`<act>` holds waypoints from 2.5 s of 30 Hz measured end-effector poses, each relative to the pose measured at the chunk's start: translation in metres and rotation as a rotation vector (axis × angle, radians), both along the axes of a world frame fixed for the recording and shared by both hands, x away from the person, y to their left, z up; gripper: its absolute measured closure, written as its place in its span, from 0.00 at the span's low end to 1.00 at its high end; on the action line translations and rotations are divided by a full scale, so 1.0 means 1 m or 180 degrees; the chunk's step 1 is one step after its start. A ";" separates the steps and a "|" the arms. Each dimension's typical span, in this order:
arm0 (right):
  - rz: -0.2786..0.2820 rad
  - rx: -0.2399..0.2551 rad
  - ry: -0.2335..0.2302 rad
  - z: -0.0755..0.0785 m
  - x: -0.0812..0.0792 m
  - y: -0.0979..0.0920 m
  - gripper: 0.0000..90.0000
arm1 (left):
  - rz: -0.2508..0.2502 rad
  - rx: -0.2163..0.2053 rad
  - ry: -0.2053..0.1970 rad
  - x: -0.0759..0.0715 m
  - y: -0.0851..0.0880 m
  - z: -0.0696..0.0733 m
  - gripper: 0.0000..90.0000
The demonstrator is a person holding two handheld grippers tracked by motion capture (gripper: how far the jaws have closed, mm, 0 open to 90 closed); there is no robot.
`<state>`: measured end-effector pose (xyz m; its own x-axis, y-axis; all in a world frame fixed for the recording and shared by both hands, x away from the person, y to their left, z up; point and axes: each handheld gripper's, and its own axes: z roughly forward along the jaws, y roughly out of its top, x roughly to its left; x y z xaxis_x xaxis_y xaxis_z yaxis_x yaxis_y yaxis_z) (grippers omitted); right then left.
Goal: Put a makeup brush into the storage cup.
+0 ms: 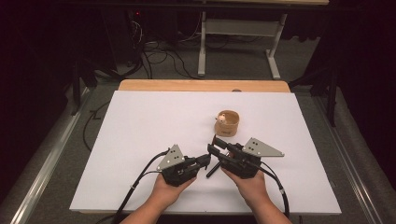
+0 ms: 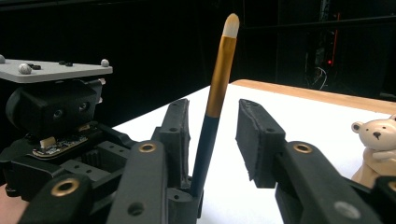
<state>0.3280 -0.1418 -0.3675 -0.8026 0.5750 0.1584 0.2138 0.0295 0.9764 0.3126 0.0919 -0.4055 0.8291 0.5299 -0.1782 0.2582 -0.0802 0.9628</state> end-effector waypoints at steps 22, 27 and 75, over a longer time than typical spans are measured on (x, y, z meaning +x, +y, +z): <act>0.0019 0.0067 0.0032 -0.002 0.000 0.002 0.89 | -0.0001 -0.0014 -0.0008 -0.001 0.000 -0.001 0.94; 0.0035 0.0065 0.0051 -0.003 0.000 0.002 0.92 | 0.0006 -0.0005 -0.0010 -0.001 0.000 -0.001 0.94; -0.0012 0.0068 -0.0068 0.002 -0.002 -0.004 0.95 | 0.0224 0.0121 -0.0059 0.003 0.005 -0.001 0.50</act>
<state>0.3260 -0.1458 -0.3654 -0.8038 0.5748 0.1535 0.1929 0.0077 0.9812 0.3157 0.0971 -0.4061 0.7926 0.5931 -0.1418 0.2466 -0.0991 0.9640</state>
